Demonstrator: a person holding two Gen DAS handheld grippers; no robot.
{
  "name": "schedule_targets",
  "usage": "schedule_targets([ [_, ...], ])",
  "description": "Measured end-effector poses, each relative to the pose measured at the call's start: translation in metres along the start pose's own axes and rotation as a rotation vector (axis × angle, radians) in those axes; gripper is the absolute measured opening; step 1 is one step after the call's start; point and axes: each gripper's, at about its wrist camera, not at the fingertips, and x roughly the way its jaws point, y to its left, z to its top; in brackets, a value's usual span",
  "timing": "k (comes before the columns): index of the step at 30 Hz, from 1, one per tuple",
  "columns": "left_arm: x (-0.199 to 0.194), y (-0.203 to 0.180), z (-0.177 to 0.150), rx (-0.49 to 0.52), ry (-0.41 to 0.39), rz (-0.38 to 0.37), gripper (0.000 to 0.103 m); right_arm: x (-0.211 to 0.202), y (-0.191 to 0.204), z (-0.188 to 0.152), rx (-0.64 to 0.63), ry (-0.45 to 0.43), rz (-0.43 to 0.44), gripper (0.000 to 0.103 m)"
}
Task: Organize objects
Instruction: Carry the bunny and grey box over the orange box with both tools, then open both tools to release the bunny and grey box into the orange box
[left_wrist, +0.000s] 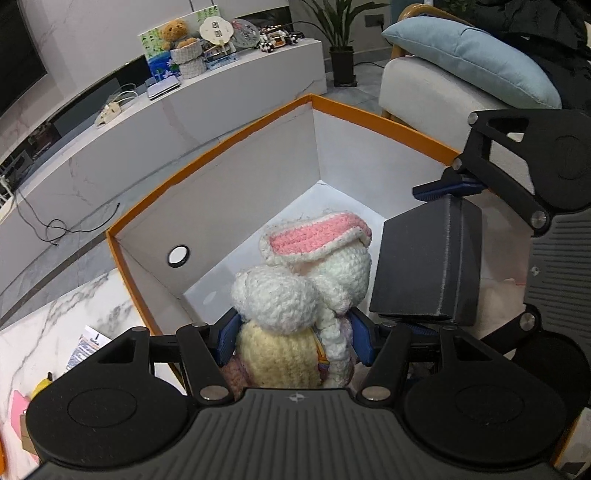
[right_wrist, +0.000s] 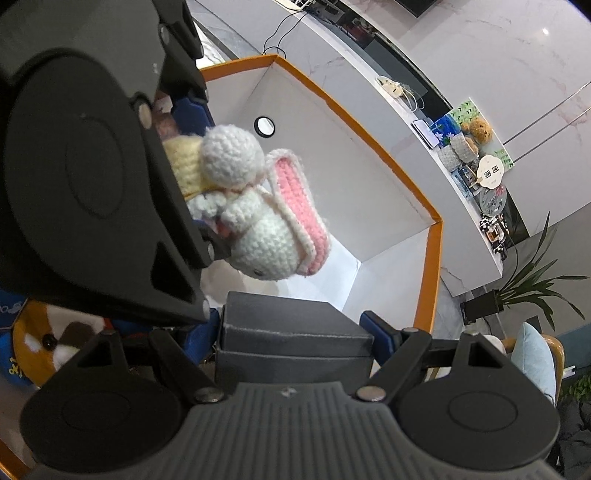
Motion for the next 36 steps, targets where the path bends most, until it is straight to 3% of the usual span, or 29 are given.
schedule_targets([
  [6,-0.007,0.01,0.001,-0.079,-0.032,-0.063,0.077,-0.004,-0.003,0.002,-0.011,0.011,-0.022,0.089],
  [8,-0.013,0.013,0.003,-0.1,-0.055,-0.077,0.088,-0.01,-0.004,0.002,-0.013,0.006,-0.033,0.089],
  [21,-0.062,0.025,0.006,-0.115,-0.161,-0.089,0.088,-0.062,-0.026,0.017,0.013,-0.027,-0.102,0.091],
  [36,-0.11,0.09,-0.025,-0.189,-0.23,-0.021,0.088,-0.122,-0.018,0.056,-0.025,-0.084,-0.174,0.091],
])
